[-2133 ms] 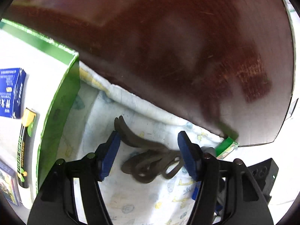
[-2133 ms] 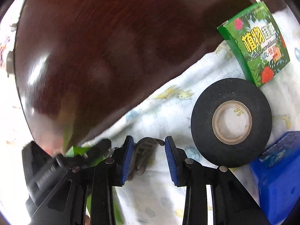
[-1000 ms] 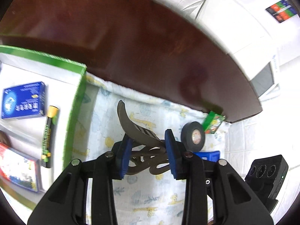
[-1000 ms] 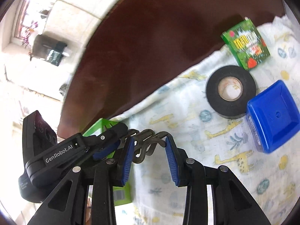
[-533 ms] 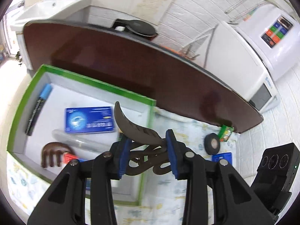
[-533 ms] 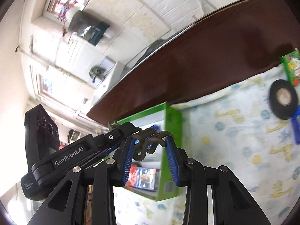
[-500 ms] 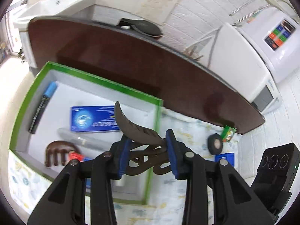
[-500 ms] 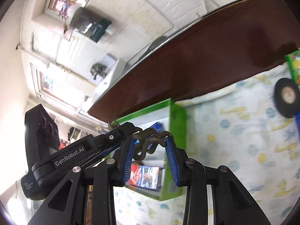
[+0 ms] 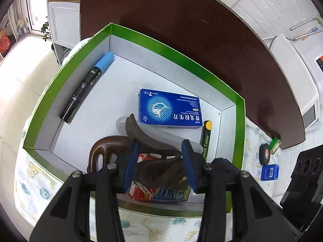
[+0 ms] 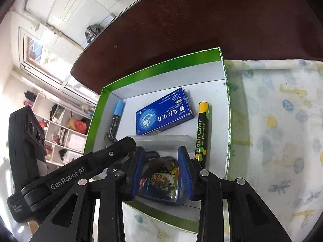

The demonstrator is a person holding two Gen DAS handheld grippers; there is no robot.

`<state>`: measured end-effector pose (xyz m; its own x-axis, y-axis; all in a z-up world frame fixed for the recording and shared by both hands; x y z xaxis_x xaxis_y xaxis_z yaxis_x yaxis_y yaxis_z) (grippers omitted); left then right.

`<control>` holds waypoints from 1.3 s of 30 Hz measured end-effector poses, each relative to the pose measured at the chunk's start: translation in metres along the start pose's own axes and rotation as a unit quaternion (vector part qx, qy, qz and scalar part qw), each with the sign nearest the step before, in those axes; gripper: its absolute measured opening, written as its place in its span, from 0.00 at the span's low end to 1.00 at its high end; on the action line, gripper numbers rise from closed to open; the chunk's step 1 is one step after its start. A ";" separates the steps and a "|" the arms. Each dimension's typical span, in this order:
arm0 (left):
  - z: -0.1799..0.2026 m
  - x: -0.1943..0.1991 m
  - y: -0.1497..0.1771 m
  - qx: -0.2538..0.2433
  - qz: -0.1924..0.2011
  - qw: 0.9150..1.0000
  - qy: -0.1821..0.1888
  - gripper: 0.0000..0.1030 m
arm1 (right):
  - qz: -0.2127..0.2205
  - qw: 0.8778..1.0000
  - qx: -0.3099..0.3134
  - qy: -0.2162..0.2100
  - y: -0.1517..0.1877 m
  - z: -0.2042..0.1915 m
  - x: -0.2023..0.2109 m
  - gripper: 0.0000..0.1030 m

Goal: Organize rigid objects
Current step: 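Open the left tool to drop the claw clip into the green box, then grasp the blue plastic container with the right tool, then carry the blue container into the green box and open the right tool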

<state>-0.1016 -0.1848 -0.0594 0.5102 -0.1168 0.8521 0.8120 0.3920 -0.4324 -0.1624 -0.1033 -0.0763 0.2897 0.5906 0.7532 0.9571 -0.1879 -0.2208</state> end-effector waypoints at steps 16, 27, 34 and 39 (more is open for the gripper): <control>0.198 -0.009 0.003 -0.136 0.001 0.985 0.103 0.80 | 0.140 0.989 -0.038 0.030 -0.050 0.129 0.174 0.36; 0.363 -0.112 0.051 -0.201 -0.106 0.964 0.141 0.48 | 0.134 0.982 -0.119 0.063 -0.089 0.290 0.229 0.36; 0.366 -0.131 0.048 -0.180 -0.120 0.967 0.133 0.46 | 0.109 0.986 -0.124 0.039 -0.094 0.308 0.210 0.36; 0.375 -0.130 0.046 -0.171 -0.110 0.966 0.162 0.24 | 0.093 0.987 -0.129 0.004 -0.091 0.312 0.199 0.31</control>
<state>-0.2372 0.1911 -0.0797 0.3310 -0.4636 0.8219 0.9291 0.0076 -0.3699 -0.1889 0.2759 -0.0998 0.4585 0.5219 0.7193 0.8525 -0.4870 -0.1900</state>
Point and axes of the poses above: each gripper's, at about its wrist camera, not at the fingertips, and x roughly against the way its jaws point, z to its right, y to its underside, the point moved 6 cm from there along -x, roughly the way its jaws point, and after that the axes turned 15 degrees about -x, right-handed, at the moved point
